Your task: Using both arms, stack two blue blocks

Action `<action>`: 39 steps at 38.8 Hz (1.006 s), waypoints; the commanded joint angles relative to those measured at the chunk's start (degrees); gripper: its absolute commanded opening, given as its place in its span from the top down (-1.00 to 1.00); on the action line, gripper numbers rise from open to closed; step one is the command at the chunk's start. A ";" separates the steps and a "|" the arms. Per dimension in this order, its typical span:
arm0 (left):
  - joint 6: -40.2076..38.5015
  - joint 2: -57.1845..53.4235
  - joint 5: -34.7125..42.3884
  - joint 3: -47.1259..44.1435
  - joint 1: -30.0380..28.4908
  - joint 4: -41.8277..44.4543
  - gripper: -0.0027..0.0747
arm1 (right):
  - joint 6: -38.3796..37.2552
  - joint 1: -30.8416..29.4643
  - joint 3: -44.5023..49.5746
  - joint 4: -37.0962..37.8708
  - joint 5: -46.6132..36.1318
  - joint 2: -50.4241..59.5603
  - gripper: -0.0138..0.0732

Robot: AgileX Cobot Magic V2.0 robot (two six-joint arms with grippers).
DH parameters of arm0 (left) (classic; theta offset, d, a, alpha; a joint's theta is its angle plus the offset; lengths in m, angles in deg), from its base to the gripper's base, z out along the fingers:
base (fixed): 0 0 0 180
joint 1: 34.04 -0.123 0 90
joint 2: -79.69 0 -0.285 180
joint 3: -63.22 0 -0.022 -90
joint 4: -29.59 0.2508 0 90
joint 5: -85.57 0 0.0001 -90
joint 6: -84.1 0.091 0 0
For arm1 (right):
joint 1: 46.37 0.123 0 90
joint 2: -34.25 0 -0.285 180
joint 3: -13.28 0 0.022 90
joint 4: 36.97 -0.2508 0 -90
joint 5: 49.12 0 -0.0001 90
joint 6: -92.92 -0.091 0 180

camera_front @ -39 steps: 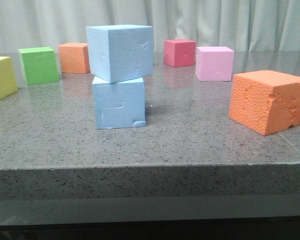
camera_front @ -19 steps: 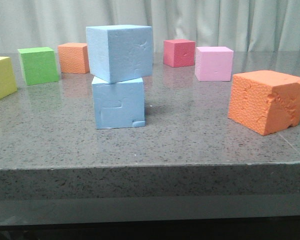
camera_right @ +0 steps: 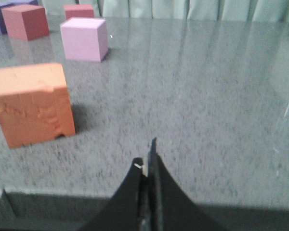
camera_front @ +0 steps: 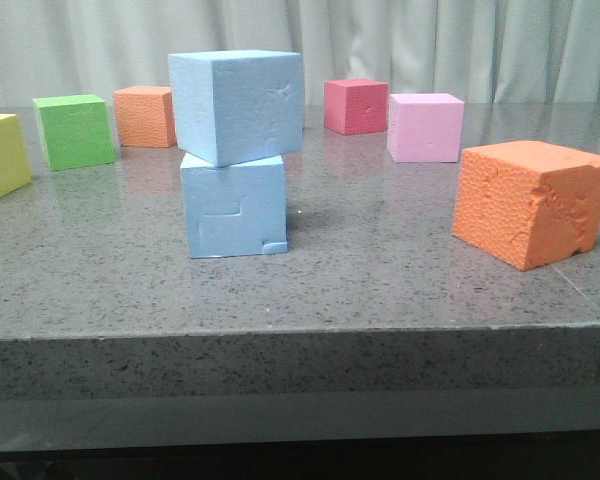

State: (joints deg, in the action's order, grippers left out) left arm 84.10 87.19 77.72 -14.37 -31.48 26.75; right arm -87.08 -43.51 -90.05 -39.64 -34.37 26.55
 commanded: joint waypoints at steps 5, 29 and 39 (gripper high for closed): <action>-0.66 -0.98 4.60 -0.09 -0.13 -0.07 0.98 | 5.11 -1.55 1.84 -6.12 -5.32 1.21 0.82; -0.66 -0.98 4.60 -0.09 -0.13 -0.07 0.98 | 5.00 -1.55 1.80 -6.19 -4.92 1.21 0.82; -0.66 -0.98 4.60 -0.09 -0.13 -0.07 0.98 | 5.00 -1.55 1.80 -6.19 -4.92 1.21 0.82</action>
State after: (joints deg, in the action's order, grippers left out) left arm 84.10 87.19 77.72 -14.37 -31.48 26.75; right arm -82.67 -44.75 -87.82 -45.42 -34.54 27.04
